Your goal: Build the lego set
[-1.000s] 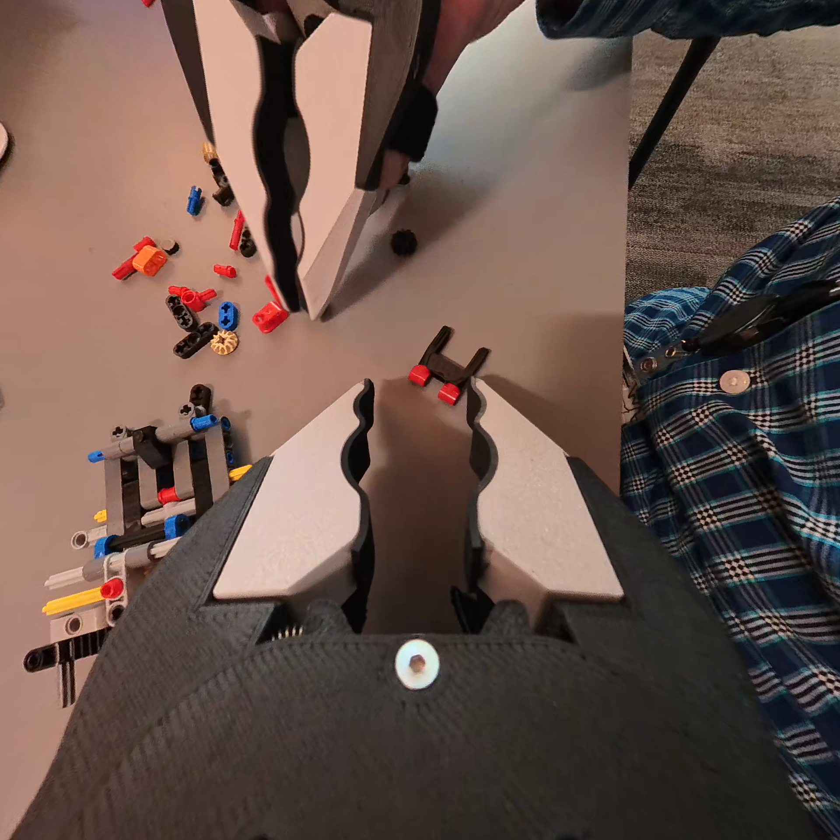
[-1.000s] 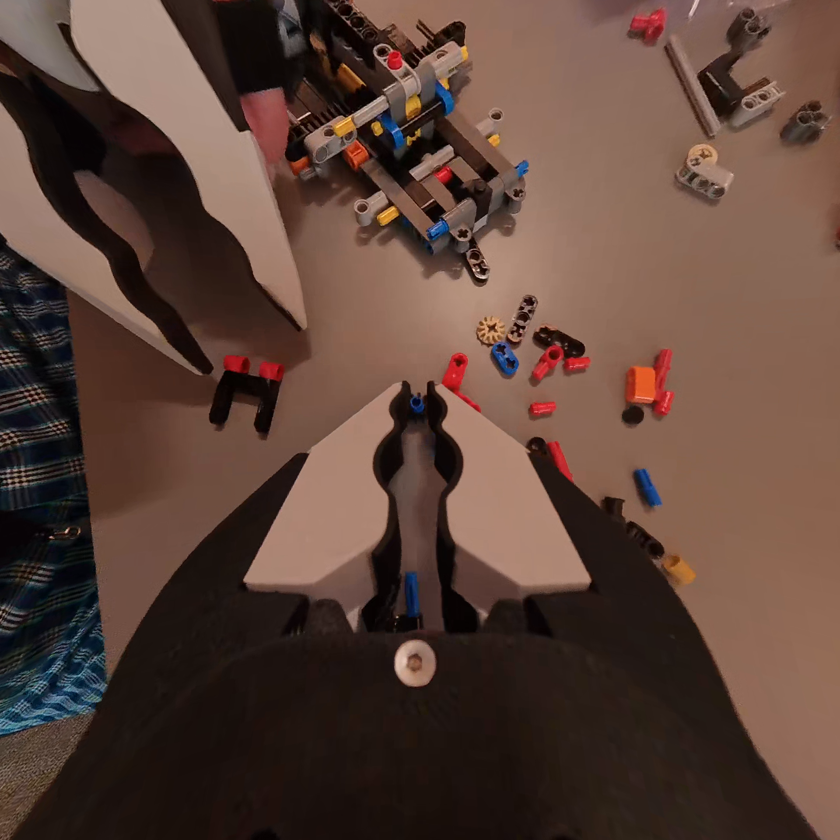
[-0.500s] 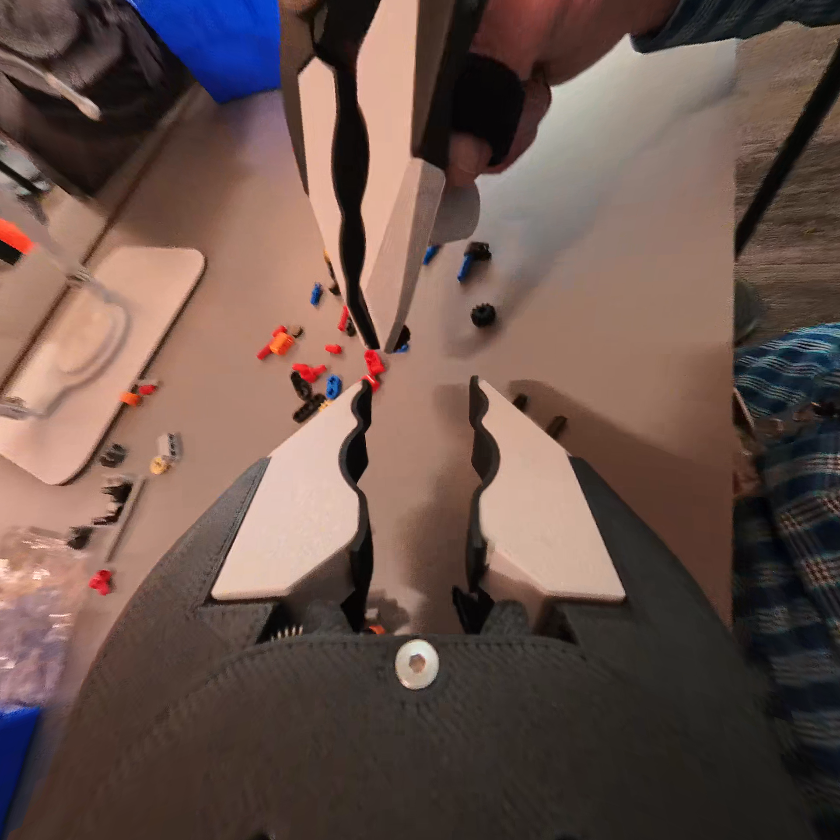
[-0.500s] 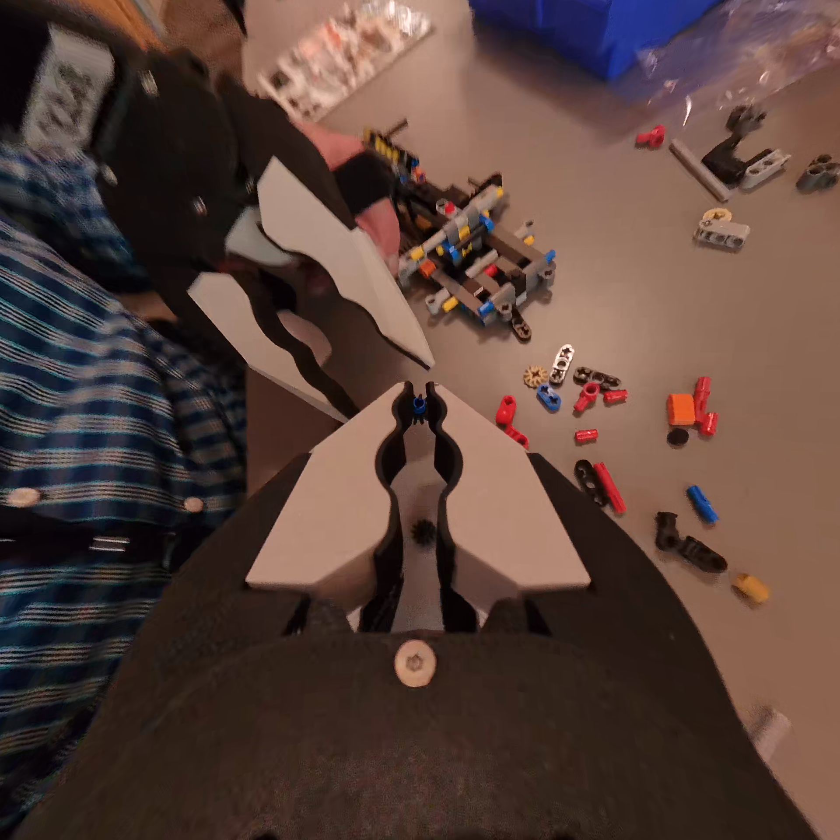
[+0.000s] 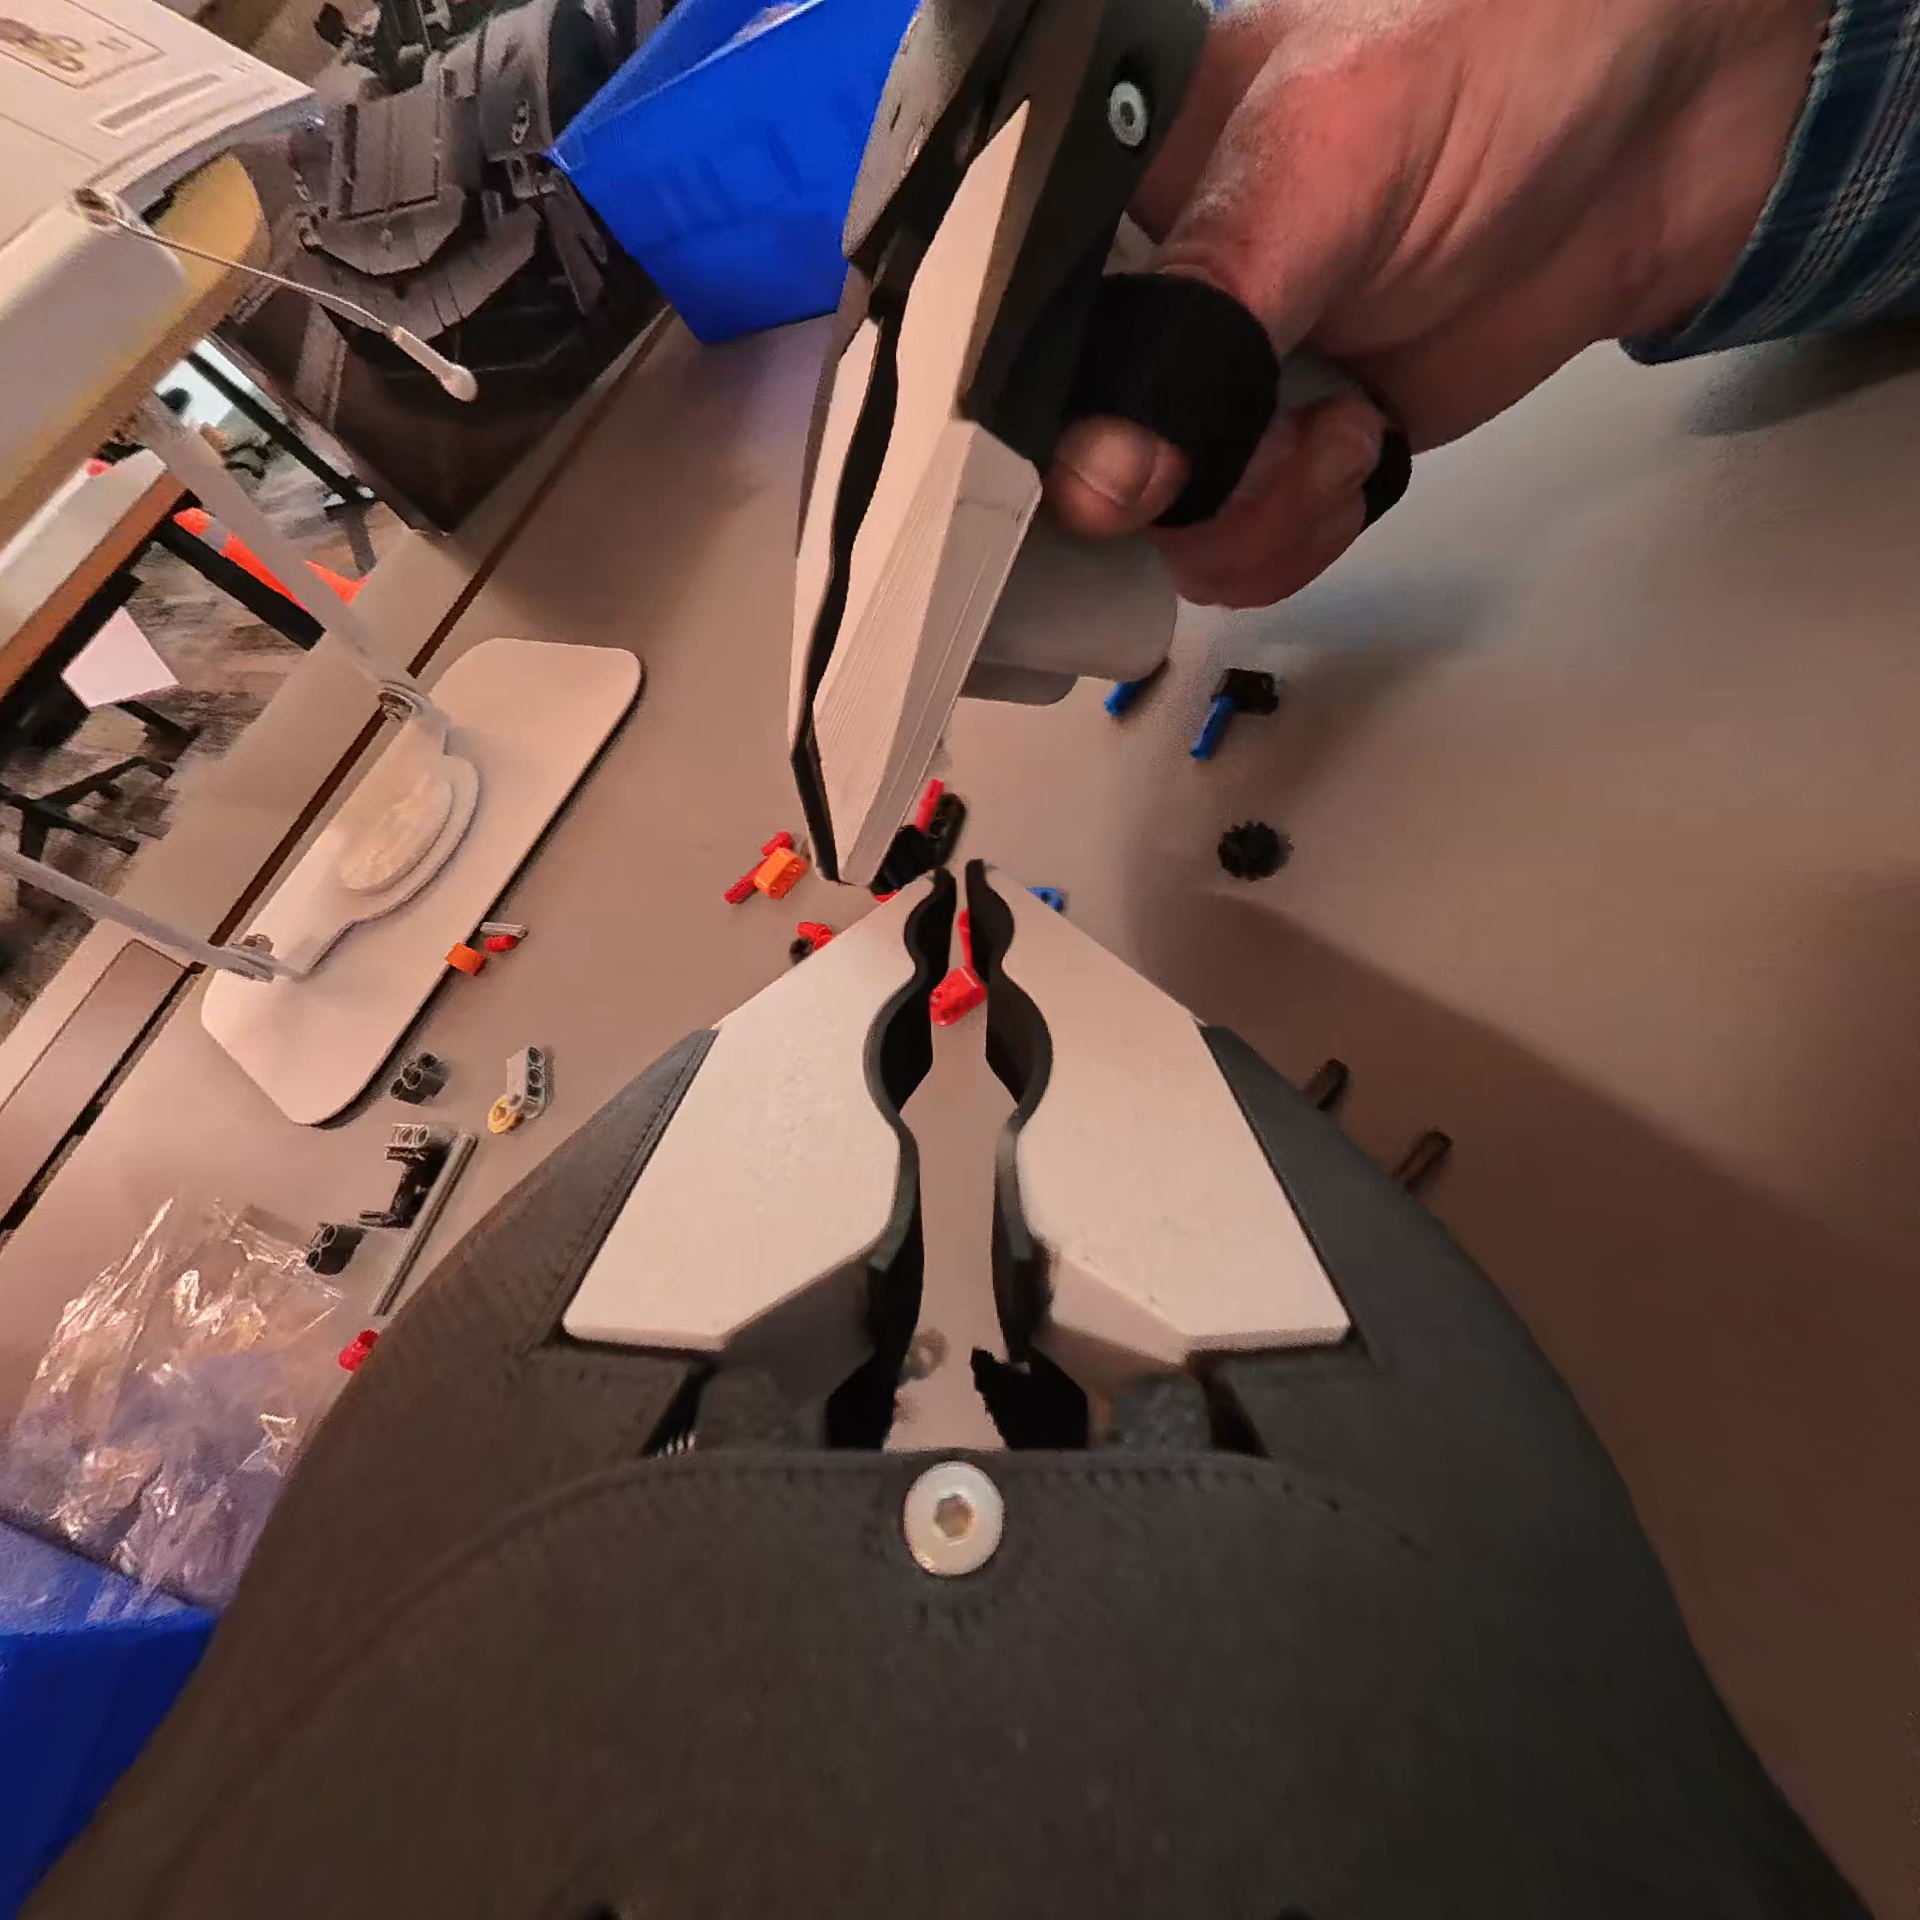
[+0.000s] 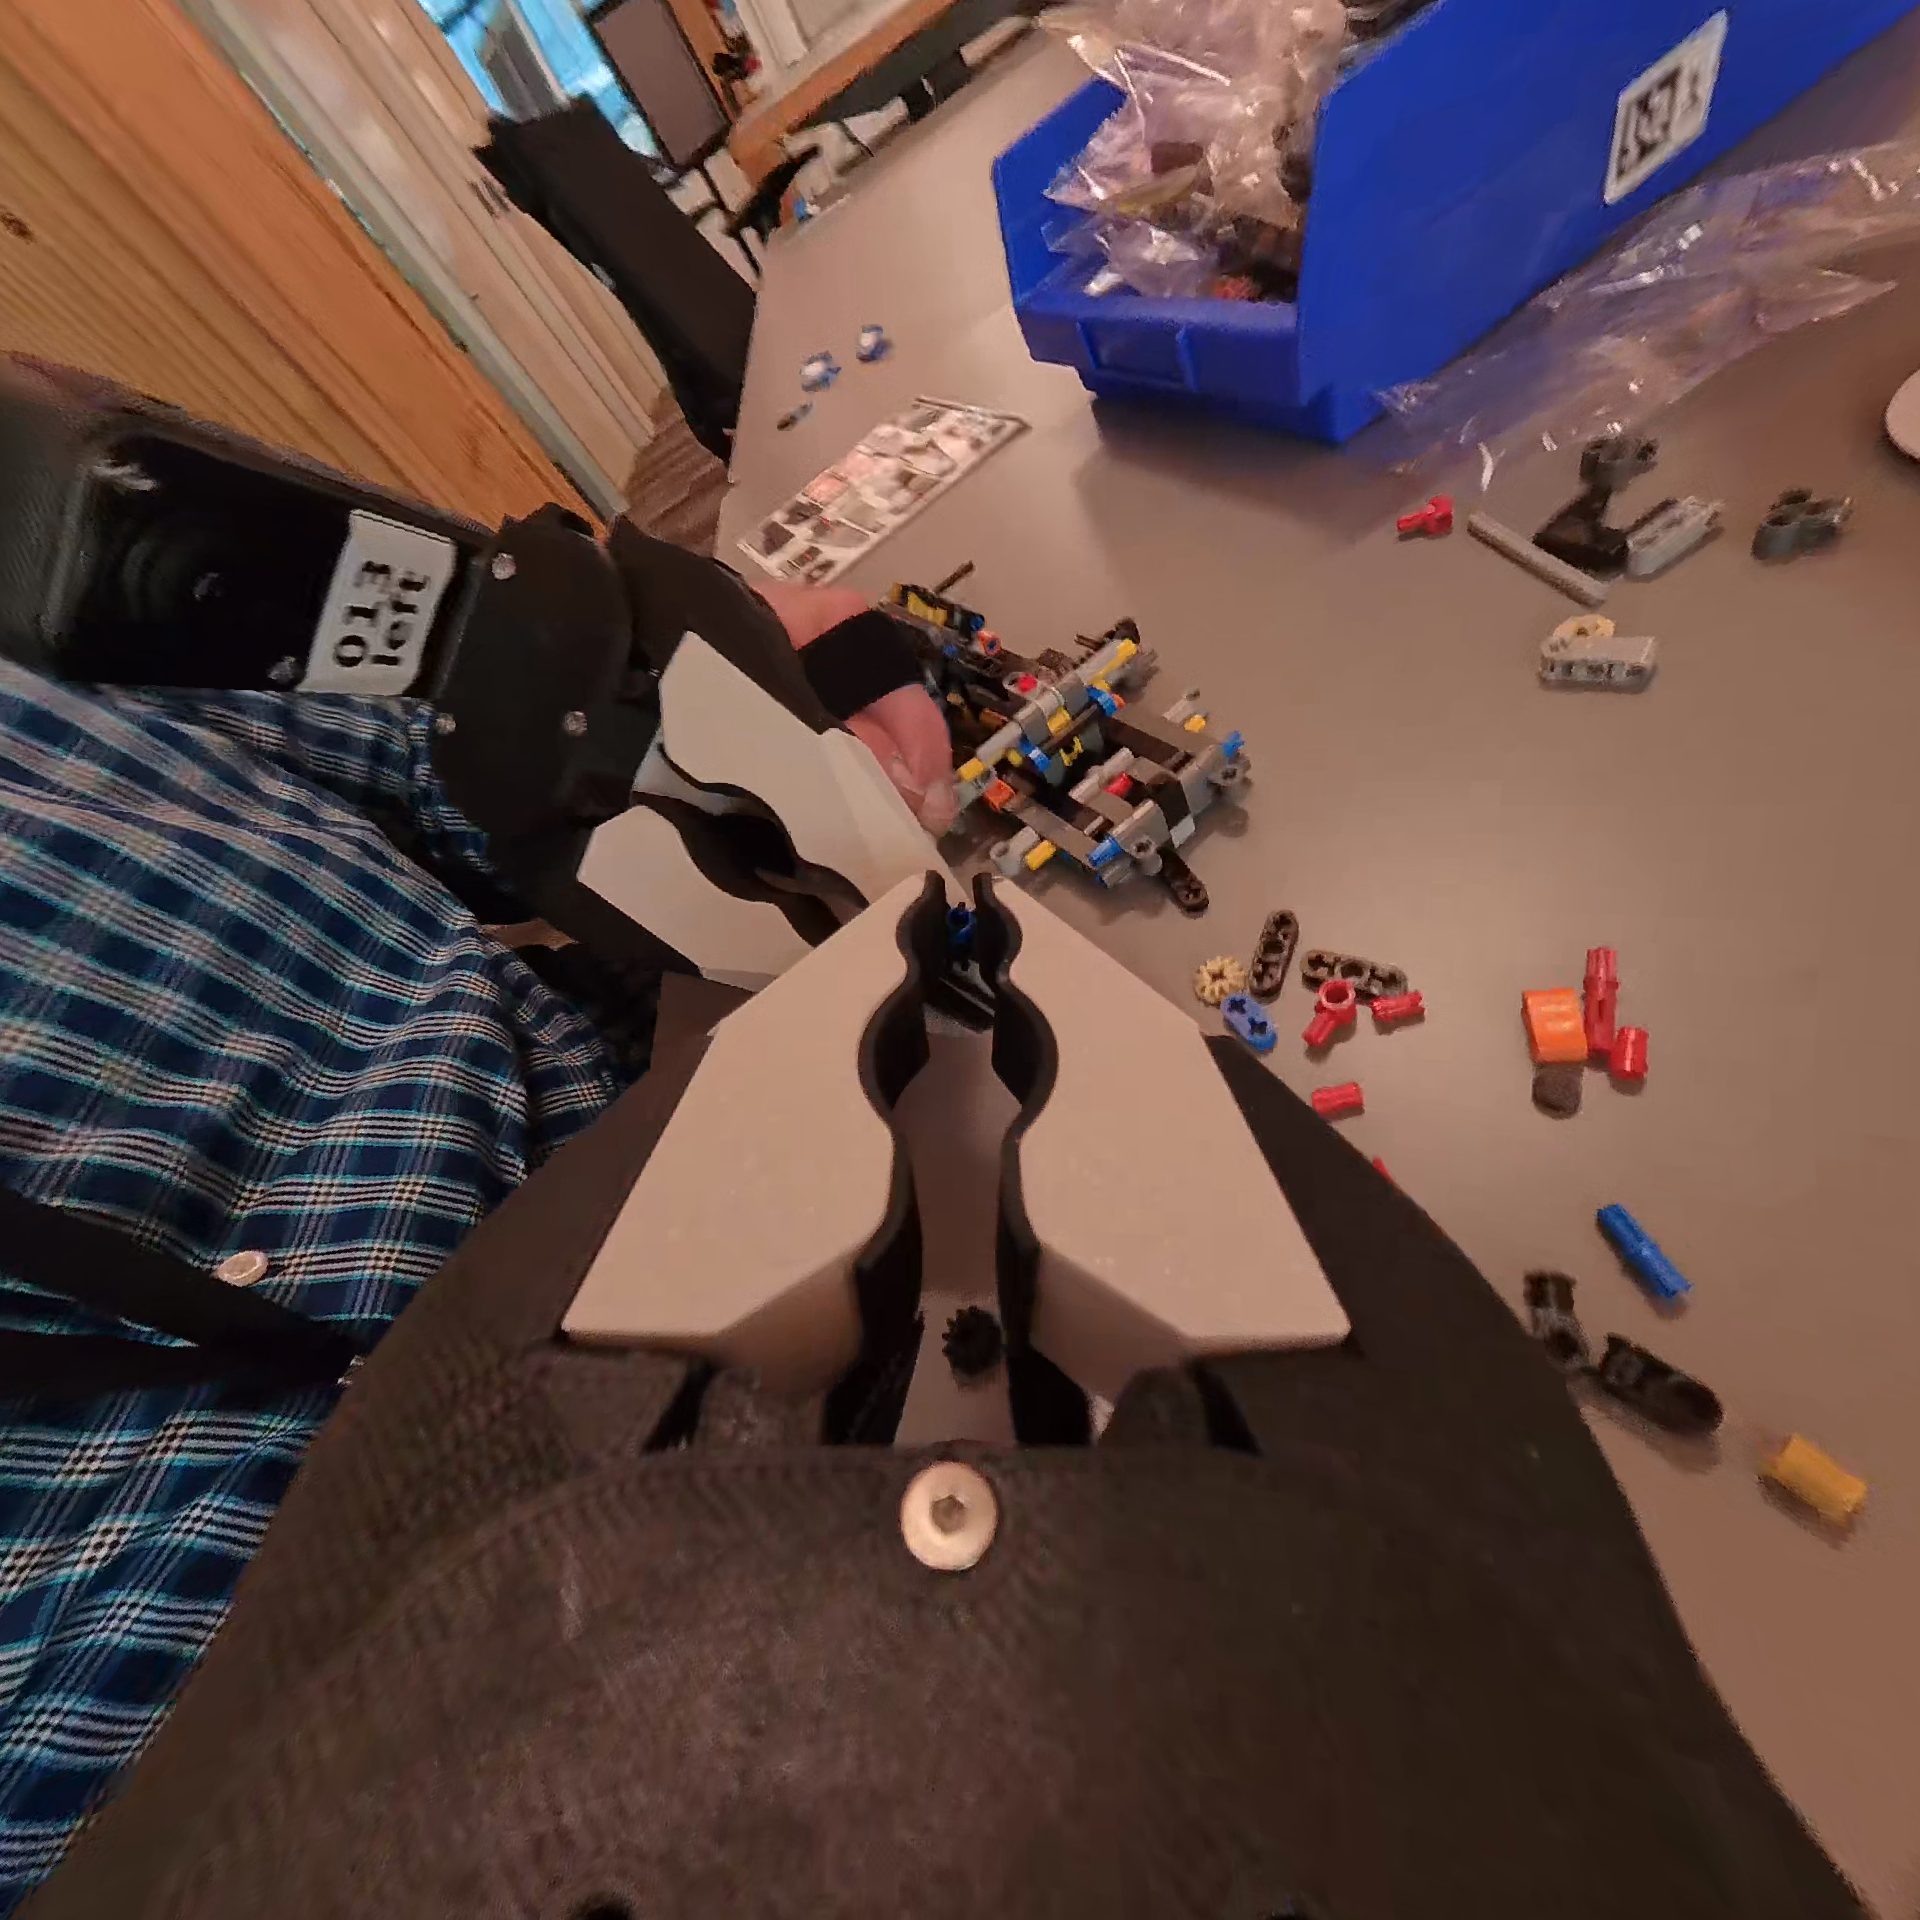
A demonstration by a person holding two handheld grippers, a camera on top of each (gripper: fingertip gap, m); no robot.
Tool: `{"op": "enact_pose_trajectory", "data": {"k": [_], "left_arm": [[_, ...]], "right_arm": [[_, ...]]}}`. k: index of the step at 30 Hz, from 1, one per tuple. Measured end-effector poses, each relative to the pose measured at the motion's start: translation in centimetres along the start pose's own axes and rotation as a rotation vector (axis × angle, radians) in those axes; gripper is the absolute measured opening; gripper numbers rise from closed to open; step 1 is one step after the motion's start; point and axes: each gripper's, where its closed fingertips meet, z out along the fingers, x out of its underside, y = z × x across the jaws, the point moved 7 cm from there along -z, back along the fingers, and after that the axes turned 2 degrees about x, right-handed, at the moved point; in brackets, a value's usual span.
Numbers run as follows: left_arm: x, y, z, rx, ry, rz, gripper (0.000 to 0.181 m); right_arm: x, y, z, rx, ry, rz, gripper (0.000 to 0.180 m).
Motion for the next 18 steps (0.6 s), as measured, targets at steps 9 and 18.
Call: {"op": "enact_pose_trajectory", "data": {"k": [9, 18], "left_arm": [[-0.7, 1.9, 1.1, -0.032, 0.008, -0.078, 0.016], [-0.4, 2.6, 1.7, -0.083, -0.003, -0.107, 0.020]], "right_arm": [[-1.7, -1.7, -0.5, -0.094, -0.068, -0.024, 0.003], [-1.4, -2.5, -0.7, -0.119, -0.103, 0.010, 0.002]]}}
